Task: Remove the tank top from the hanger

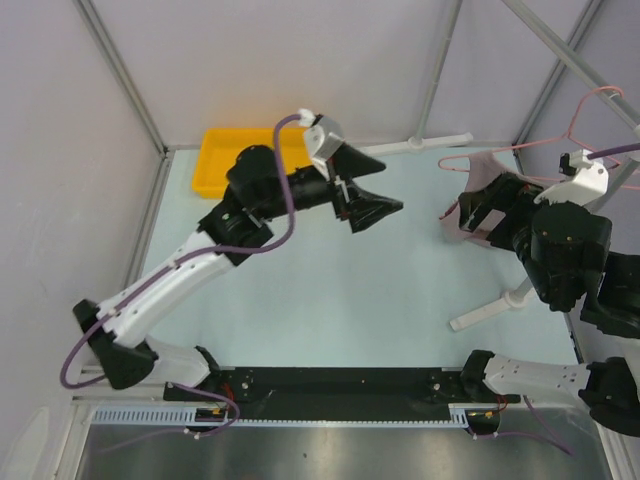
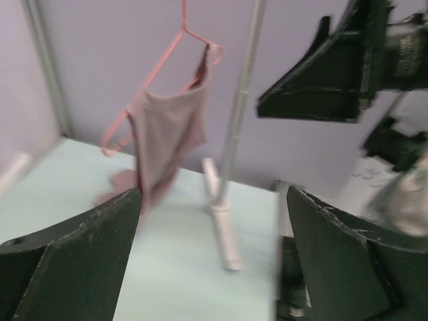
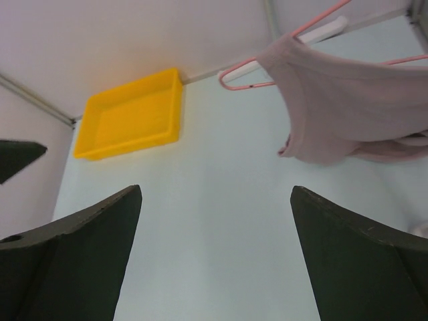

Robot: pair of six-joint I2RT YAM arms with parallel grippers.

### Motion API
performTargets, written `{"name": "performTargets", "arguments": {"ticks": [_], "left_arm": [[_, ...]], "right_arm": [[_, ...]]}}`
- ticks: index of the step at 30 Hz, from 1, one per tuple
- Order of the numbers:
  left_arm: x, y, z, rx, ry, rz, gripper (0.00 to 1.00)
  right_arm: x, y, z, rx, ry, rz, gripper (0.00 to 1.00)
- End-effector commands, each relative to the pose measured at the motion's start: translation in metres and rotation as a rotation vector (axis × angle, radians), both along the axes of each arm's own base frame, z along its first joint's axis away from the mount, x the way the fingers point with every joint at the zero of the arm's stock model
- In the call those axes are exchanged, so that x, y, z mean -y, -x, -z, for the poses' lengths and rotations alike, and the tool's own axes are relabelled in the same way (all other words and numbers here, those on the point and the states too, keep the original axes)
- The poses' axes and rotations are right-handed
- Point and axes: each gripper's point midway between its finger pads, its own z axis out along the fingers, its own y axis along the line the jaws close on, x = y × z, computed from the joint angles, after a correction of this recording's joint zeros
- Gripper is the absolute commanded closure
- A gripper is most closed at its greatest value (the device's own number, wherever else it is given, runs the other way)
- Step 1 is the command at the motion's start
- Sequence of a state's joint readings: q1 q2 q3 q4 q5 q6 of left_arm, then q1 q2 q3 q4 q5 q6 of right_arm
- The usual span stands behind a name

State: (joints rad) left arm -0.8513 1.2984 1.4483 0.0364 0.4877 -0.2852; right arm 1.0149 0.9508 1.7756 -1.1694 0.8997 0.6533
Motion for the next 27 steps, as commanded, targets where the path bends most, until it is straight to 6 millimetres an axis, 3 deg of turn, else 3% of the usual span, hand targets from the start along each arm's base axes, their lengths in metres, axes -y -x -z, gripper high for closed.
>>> {"name": "performTargets", "arguments": {"ticks": [1, 2, 3, 4, 5, 6, 7, 8, 9, 10, 11, 12, 16, 19, 20, 23, 25, 27], "left_arm": [[0.049, -0.048, 0.004, 0.342, -0.095, -0.027, 0.04], [0.055, -0.057, -0.018, 0.422, -0.08, -0.045, 0.04], [0.063, -0.064, -0.01, 0.421, -0.127, -0.037, 0.04], [0.085, -0.085, 0.018, 0.404, -0.187, -0.024, 0.04], [0.089, -0.088, -0.015, 0.473, -0.147, -0.035, 0.04], [0.096, -0.093, -0.009, 0.462, -0.178, -0.024, 0.04], [0.099, -0.097, -0.036, 0.505, -0.136, -0.038, 0.04], [0.119, -0.113, -0.008, 0.472, -0.174, -0.023, 0.04], [0.126, -0.121, -0.004, 0.476, -0.172, -0.019, 0.04], [0.129, -0.125, -0.015, 0.499, -0.144, -0.036, 0.03], [0.141, -0.138, -0.001, 0.495, -0.146, -0.049, 0.02], [0.145, -0.142, 0.0, 0.501, -0.134, -0.055, 0.01], [0.166, -0.144, 0.018, 0.503, -0.083, 0.012, 0.01], [0.18, -0.144, 0.026, 0.467, -0.03, 0.056, 0.06], [0.183, -0.145, 0.029, 0.454, -0.024, 0.059, 0.16], [0.191, -0.142, 0.038, 0.41, 0.002, 0.099, 0.34], [0.195, -0.137, 0.04, 0.396, 0.009, 0.117, 0.44], [0.197, -0.131, 0.04, 0.39, 0.01, 0.132, 0.47]], "right_arm": [[0.041, 0.002, -0.016, 0.015, 0.089, 0.128, 0.0], [0.041, 0.002, -0.018, 0.015, 0.093, 0.124, 0.0], [0.04, 0.002, -0.022, 0.017, 0.089, 0.112, 0.0], [0.04, 0.001, -0.022, 0.014, 0.098, 0.114, 0.0], [0.041, 0.002, -0.022, 0.01, 0.105, 0.109, 0.0], [0.042, 0.004, -0.025, 0.012, 0.098, 0.103, 0.0], [0.043, 0.004, -0.026, 0.011, 0.101, 0.102, 0.0], [0.043, 0.006, -0.026, 0.01, 0.098, 0.09, 0.0], [0.043, 0.007, -0.027, 0.013, 0.095, 0.085, 0.0], [0.043, 0.008, -0.027, 0.013, 0.094, 0.077, 0.0], [0.043, 0.01, -0.027, 0.014, 0.089, 0.065, 0.0], [0.044, 0.011, -0.028, 0.014, 0.087, 0.06, 0.0], [0.045, 0.016, -0.028, 0.016, 0.085, 0.03, 0.0], [0.046, 0.02, -0.03, 0.025, 0.067, 0.013, 0.0], [0.044, 0.021, -0.03, 0.024, 0.064, 0.001, 0.0], [0.047, 0.024, -0.031, 0.032, 0.058, -0.009, 0.0], [0.049, 0.026, -0.032, 0.041, 0.048, -0.012, 0.0], [0.051, 0.029, -0.034, 0.049, 0.04, -0.014, 0.0]]}}
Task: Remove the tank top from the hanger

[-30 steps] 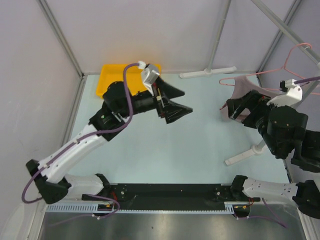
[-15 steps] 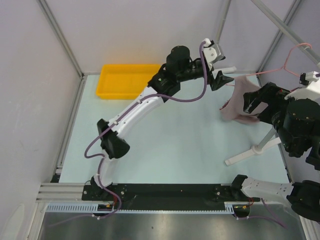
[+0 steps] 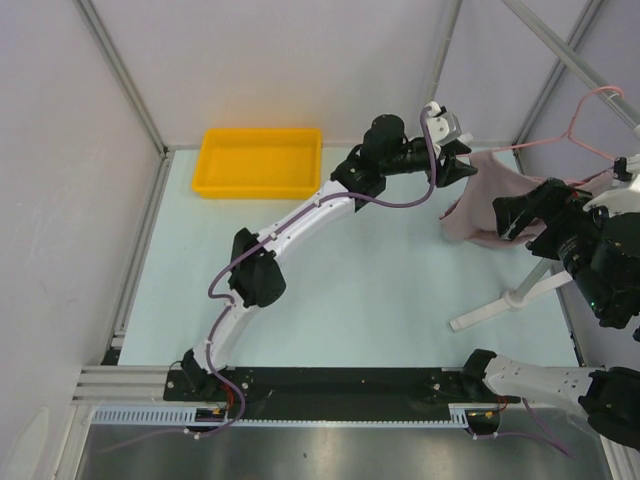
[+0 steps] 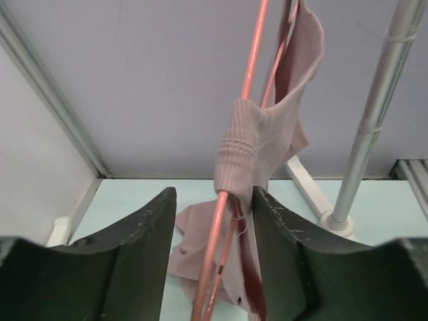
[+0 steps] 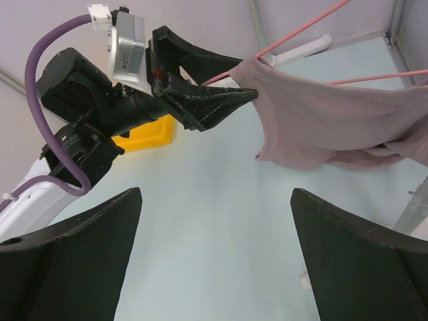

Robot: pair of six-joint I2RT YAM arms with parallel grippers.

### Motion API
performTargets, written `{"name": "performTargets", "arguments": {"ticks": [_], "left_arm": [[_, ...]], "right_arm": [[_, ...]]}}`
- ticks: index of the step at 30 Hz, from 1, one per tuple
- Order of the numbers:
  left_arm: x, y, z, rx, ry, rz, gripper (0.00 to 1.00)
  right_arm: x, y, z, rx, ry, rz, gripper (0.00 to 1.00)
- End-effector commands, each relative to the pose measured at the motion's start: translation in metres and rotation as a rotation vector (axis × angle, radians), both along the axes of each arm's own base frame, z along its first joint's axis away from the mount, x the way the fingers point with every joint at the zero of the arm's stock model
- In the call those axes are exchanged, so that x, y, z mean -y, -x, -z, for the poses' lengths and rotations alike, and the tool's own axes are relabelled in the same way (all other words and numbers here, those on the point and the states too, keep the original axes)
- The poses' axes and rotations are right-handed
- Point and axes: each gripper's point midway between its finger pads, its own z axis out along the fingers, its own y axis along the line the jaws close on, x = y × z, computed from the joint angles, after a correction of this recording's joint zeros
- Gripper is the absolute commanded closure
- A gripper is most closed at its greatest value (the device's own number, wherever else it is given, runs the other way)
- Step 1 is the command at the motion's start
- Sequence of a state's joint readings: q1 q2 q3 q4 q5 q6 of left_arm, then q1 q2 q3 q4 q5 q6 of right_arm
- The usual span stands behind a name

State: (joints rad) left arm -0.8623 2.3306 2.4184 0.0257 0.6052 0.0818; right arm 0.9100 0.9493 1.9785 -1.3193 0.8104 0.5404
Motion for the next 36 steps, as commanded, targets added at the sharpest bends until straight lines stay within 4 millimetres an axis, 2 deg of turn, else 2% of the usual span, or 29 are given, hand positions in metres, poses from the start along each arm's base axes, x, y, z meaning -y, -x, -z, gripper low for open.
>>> {"name": "performTargets", "arguments": {"ticks": [1, 2, 3, 4, 5, 6, 7, 9, 13, 14, 16, 17, 19, 21, 27, 29, 30, 31, 32, 34, 35, 36], "left_arm": [[0.0, 0.029, -0.054, 0.053, 0.122, 0.084, 0.55], [0.001, 0.032, -0.054, 0.051, 0.119, 0.087, 0.59], [0.001, 0.033, -0.054, 0.049, 0.113, 0.089, 0.68], [0.0, 0.037, -0.056, 0.045, 0.11, 0.093, 0.88], [-0.001, 0.037, -0.057, 0.041, 0.11, 0.092, 0.95], [-0.001, 0.04, -0.054, 0.026, 0.102, 0.099, 0.98], [-0.004, 0.045, -0.06, 0.026, 0.107, 0.103, 1.0], [-0.005, 0.048, -0.061, 0.015, 0.095, 0.105, 1.0], [-0.013, 0.062, -0.075, -0.027, 0.088, 0.119, 1.0], [-0.02, 0.067, -0.09, -0.021, 0.108, 0.119, 1.0], [-0.027, 0.071, -0.098, -0.062, 0.104, 0.111, 1.0], [-0.035, 0.078, -0.114, -0.061, 0.125, 0.105, 1.0], [-0.045, 0.082, -0.132, -0.093, 0.153, 0.093, 1.0], [-0.058, 0.092, -0.159, -0.109, 0.205, 0.091, 1.0], [-0.085, 0.117, -0.207, -0.137, 0.3, 0.123, 1.0], [-0.092, 0.118, -0.215, -0.134, 0.312, 0.105, 1.0], [-0.093, 0.116, -0.209, -0.158, 0.286, 0.083, 1.0], [-0.1, 0.119, -0.216, -0.156, 0.29, 0.071, 1.0], [-0.101, 0.115, -0.209, -0.177, 0.261, 0.039, 1.0], [-0.114, 0.12, -0.214, -0.18, 0.248, 0.008, 1.0], [-0.116, 0.116, -0.2, -0.207, 0.203, -0.024, 1.0], [-0.123, 0.11, -0.198, -0.216, 0.194, -0.067, 1.0]], "right_arm": [[0.007, 0.007, -0.01, 0.036, -0.018, -0.019, 0.0], [0.007, 0.008, -0.01, 0.038, -0.021, -0.022, 0.0], [0.008, 0.009, -0.011, 0.046, -0.029, -0.026, 0.0], [0.007, 0.009, -0.011, 0.047, -0.033, -0.031, 0.0], [0.007, 0.009, -0.01, 0.047, -0.033, -0.033, 0.0], [0.007, 0.01, -0.009, 0.047, -0.035, -0.033, 0.0], [0.007, 0.01, -0.009, 0.047, -0.036, -0.037, 0.0], [0.003, 0.009, -0.005, 0.036, -0.03, -0.049, 0.0], [-0.006, 0.007, 0.001, 0.014, -0.017, -0.074, 0.0], [-0.007, 0.007, 0.003, 0.011, -0.017, -0.076, 0.0], [-0.01, 0.006, 0.009, -0.005, -0.002, -0.082, 0.0], [-0.01, 0.006, 0.01, -0.006, -0.002, -0.082, 0.0], [-0.012, 0.005, 0.014, -0.013, 0.003, -0.081, 0.0], [-0.012, 0.004, 0.015, -0.014, 0.006, -0.081, 0.0], [-0.014, 0.003, 0.017, -0.023, 0.016, -0.083, 0.0], [-0.014, 0.003, 0.02, -0.034, 0.028, -0.084, 0.0], [-0.015, 0.003, 0.022, -0.041, 0.036, -0.087, 0.0], [-0.016, 0.003, 0.023, -0.045, 0.039, -0.09, 0.0], [-0.018, 0.003, 0.026, -0.052, 0.046, -0.098, 0.0], [-0.02, 0.003, 0.029, -0.061, 0.053, -0.108, 0.0], [-0.024, 0.002, 0.032, -0.064, 0.053, -0.12, 0.0], [-0.027, 0.001, 0.033, -0.065, 0.053, -0.13, 0.0]]}}
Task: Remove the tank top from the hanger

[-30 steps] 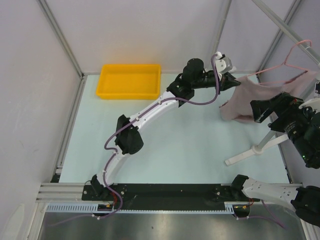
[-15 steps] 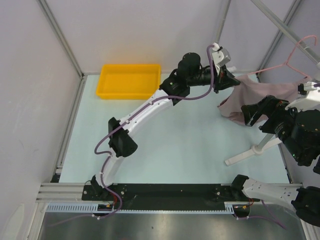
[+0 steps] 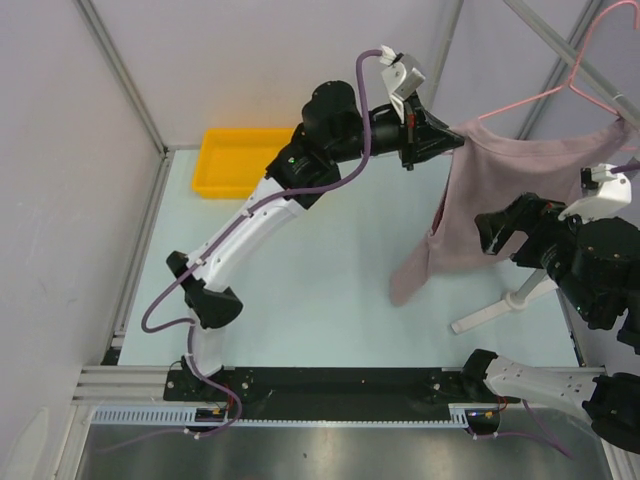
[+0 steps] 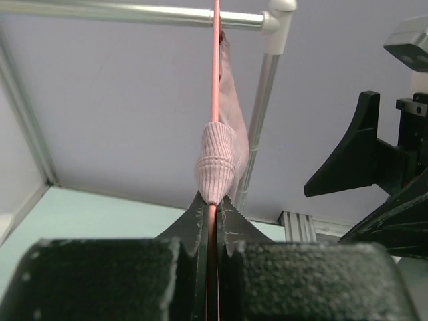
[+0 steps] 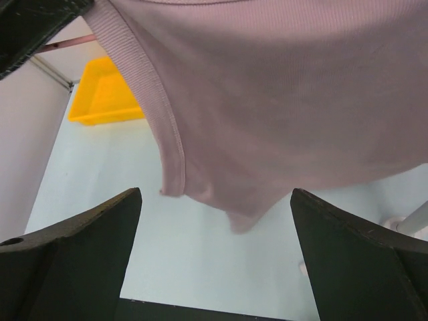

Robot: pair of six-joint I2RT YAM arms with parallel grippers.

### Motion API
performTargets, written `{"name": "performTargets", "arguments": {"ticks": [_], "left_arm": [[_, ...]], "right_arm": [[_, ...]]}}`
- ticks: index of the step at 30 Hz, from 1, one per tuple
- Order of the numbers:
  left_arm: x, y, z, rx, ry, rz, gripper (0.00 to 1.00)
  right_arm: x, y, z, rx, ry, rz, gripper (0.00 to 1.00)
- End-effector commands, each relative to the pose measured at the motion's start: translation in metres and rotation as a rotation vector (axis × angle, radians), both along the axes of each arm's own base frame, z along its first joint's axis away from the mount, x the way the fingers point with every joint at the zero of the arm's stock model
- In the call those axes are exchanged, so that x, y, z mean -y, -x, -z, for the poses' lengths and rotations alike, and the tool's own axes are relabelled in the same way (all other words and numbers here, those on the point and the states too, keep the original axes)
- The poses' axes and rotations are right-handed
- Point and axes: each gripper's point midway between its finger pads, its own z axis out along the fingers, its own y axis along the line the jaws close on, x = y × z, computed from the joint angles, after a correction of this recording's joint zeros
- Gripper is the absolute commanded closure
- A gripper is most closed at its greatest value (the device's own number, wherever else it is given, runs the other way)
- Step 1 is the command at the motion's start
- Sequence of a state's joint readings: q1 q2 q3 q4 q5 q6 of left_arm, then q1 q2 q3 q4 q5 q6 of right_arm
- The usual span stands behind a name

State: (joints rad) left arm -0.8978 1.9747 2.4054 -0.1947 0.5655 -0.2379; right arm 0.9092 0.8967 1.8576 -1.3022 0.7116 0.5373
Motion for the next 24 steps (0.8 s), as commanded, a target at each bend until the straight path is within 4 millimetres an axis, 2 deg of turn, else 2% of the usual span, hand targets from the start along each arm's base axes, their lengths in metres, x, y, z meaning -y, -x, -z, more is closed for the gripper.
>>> {"name": "performTargets", "arguments": {"ticks": [1, 2, 3, 5, 7, 9, 10, 11, 12, 13, 14, 15, 16, 17, 18, 19, 20, 21, 22, 23, 24], "left_arm": [[-0.057, 0.015, -0.052, 0.023, 0.055, -0.138, 1.0], [-0.059, 0.011, -0.036, -0.015, 0.009, -0.153, 1.0], [-0.068, 0.006, -0.033, -0.028, 0.0, -0.176, 1.0], [-0.086, 0.012, -0.022, -0.055, -0.033, -0.196, 1.0], [-0.109, 0.016, -0.01, -0.071, -0.053, -0.251, 1.0], [-0.127, 0.02, -0.007, -0.073, -0.047, -0.292, 1.0], [-0.129, 0.016, 0.017, -0.103, -0.085, -0.311, 1.0], [-0.15, 0.028, 0.005, -0.087, -0.052, -0.333, 1.0], [-0.157, 0.028, 0.01, -0.096, -0.057, -0.357, 1.0], [-0.164, 0.025, 0.029, -0.129, -0.083, -0.393, 1.0], [-0.184, 0.033, 0.022, -0.124, -0.056, -0.424, 1.0], [-0.193, 0.037, 0.025, -0.132, -0.054, -0.445, 1.0], [-0.201, 0.033, 0.048, -0.173, -0.085, -0.492, 1.0], [-0.22, 0.046, 0.039, -0.161, -0.046, -0.512, 1.0], [-0.229, 0.051, 0.045, -0.17, -0.044, -0.528, 1.0], [-0.237, 0.048, 0.069, -0.212, -0.074, -0.575, 1.0], [-0.248, 0.055, 0.072, -0.22, -0.062, -0.593, 1.0], [-0.268, 0.068, 0.068, -0.217, -0.024, -0.615, 1.0], [-0.275, 0.072, 0.089, -0.264, -0.046, -0.635, 1.0], [-0.283, 0.077, 0.096, -0.282, -0.041, -0.648, 1.0], [-0.299, 0.094, 0.09, -0.291, 0.013, -0.639, 1.0]], "right_arm": [[-0.014, -0.004, 0.006, -0.007, 0.038, -0.051, 0.0], [-0.02, -0.005, 0.007, -0.009, 0.037, -0.072, 0.0], [-0.023, -0.006, 0.008, -0.009, 0.038, -0.083, 0.0], [-0.026, -0.007, 0.011, -0.014, 0.05, -0.096, 0.0], [-0.031, -0.008, 0.02, -0.029, 0.073, -0.112, 0.0], [-0.038, -0.01, 0.031, -0.045, 0.104, -0.139, 0.0], [-0.046, -0.009, 0.032, -0.043, 0.113, -0.187, 0.0], [-0.052, -0.009, 0.035, -0.048, 0.12, -0.209, 0.0], [-0.056, -0.01, 0.041, -0.06, 0.132, -0.226, 0.0], [-0.063, -0.01, 0.042, -0.063, 0.127, -0.255, 0.0], [-0.068, -0.011, 0.046, -0.07, 0.137, -0.269, 0.0], [-0.073, -0.012, 0.049, -0.072, 0.136, -0.284, 0.0], [-0.083, -0.014, 0.055, -0.079, 0.131, -0.31, 0.0], [-0.088, -0.015, 0.057, -0.079, 0.125, -0.325, 0.0], [-0.094, -0.016, 0.059, -0.079, 0.118, -0.341, 0.0], [-0.106, -0.018, 0.061, -0.073, 0.1, -0.377, 0.0], [-0.114, -0.019, 0.063, -0.075, 0.093, -0.397, 0.0], [-0.122, -0.02, 0.064, -0.074, 0.087, -0.418, 0.0], [-0.136, -0.021, 0.059, -0.054, 0.054, -0.462, 0.0], [-0.148, -0.025, 0.061, -0.062, 0.057, -0.487, 0.0], [-0.16, -0.029, 0.054, -0.037, 0.046, -0.516, 0.0]]}}
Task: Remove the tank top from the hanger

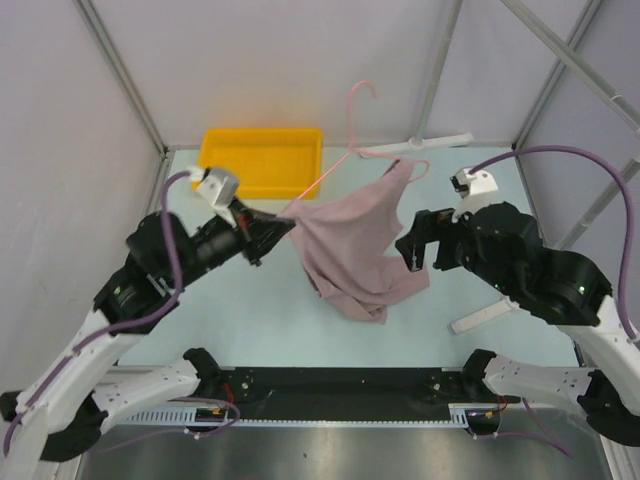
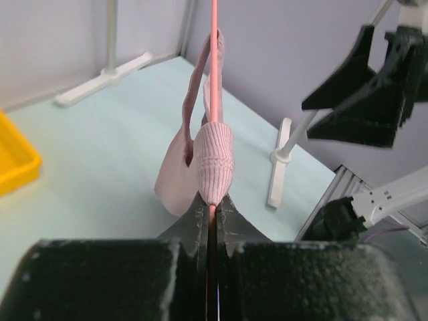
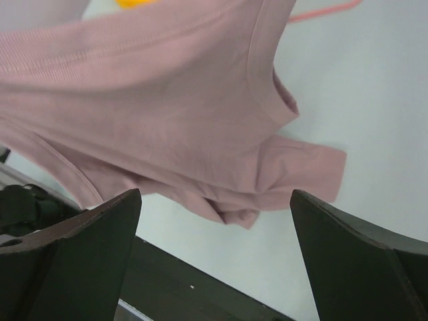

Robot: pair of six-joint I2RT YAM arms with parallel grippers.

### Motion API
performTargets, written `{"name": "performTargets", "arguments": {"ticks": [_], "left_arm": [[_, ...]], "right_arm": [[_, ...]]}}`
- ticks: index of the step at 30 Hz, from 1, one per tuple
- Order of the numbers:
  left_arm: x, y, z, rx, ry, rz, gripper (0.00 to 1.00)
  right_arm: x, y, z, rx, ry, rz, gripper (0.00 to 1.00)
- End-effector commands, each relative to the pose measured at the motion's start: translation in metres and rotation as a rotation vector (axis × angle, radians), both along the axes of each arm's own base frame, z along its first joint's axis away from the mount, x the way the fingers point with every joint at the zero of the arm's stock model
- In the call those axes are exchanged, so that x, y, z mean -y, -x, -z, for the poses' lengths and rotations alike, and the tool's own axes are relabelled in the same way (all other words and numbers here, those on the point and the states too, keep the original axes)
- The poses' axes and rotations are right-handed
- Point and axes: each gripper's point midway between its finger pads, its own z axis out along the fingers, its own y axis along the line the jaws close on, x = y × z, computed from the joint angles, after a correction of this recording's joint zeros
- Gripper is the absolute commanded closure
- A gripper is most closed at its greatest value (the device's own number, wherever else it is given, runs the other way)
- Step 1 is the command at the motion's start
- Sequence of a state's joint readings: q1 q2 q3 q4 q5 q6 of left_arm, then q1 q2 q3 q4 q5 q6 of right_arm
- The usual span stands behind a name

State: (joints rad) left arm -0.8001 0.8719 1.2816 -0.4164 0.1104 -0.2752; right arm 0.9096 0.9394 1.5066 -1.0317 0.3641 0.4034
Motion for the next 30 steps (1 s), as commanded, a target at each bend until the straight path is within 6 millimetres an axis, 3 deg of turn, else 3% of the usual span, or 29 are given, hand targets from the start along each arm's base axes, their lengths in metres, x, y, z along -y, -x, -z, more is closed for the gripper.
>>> {"name": "performTargets", "arguments": {"ticks": [1, 2, 3, 5, 6, 8, 9, 10, 13, 15, 22, 30], "left_arm": [[-0.049, 0.025, 0.013, -0.055, 0.121, -0.113, 1.0], [-0.053, 0.029, 0.02, -0.073, 0.128, -0.115, 1.0], [-0.056, 0.035, 0.024, -0.102, 0.151, -0.113, 1.0], [-0.064, 0.046, 0.039, -0.131, 0.161, -0.106, 1.0], [-0.065, 0.049, 0.043, -0.144, 0.171, -0.101, 1.0], [-0.07, 0.055, 0.052, -0.152, 0.174, -0.101, 1.0], [-0.073, 0.055, 0.054, -0.155, 0.173, -0.114, 1.0], [-0.075, 0.057, 0.057, -0.163, 0.161, -0.115, 1.0], [-0.079, 0.052, 0.065, -0.18, 0.099, -0.149, 1.0], [-0.08, 0.05, 0.073, -0.202, 0.06, -0.167, 1.0], [-0.069, 0.052, 0.086, -0.209, 0.027, -0.112, 1.0], [-0.052, 0.058, 0.078, -0.155, 0.035, -0.005, 1.0]], "right_arm": [[-0.065, -0.011, -0.03, 0.066, -0.115, -0.191, 0.0], [-0.073, -0.01, -0.047, 0.091, -0.137, -0.219, 0.0], [-0.091, -0.019, -0.041, 0.081, -0.104, -0.244, 0.0], [-0.109, -0.02, -0.06, 0.123, -0.12, -0.279, 0.0], [-0.129, -0.024, -0.06, 0.132, -0.12, -0.304, 0.0], [-0.147, -0.027, -0.066, 0.148, -0.137, -0.329, 0.0], [-0.156, -0.028, -0.081, 0.177, -0.173, -0.34, 0.0], [-0.167, -0.032, -0.078, 0.168, -0.175, -0.344, 0.0], [-0.182, -0.032, -0.099, 0.205, -0.227, -0.368, 0.0], [-0.188, -0.034, -0.104, 0.222, -0.245, -0.373, 0.0], [-0.194, -0.059, -0.076, 0.204, -0.197, -0.263, 0.01], [-0.189, -0.077, -0.054, 0.185, -0.223, -0.198, 0.06]]}}
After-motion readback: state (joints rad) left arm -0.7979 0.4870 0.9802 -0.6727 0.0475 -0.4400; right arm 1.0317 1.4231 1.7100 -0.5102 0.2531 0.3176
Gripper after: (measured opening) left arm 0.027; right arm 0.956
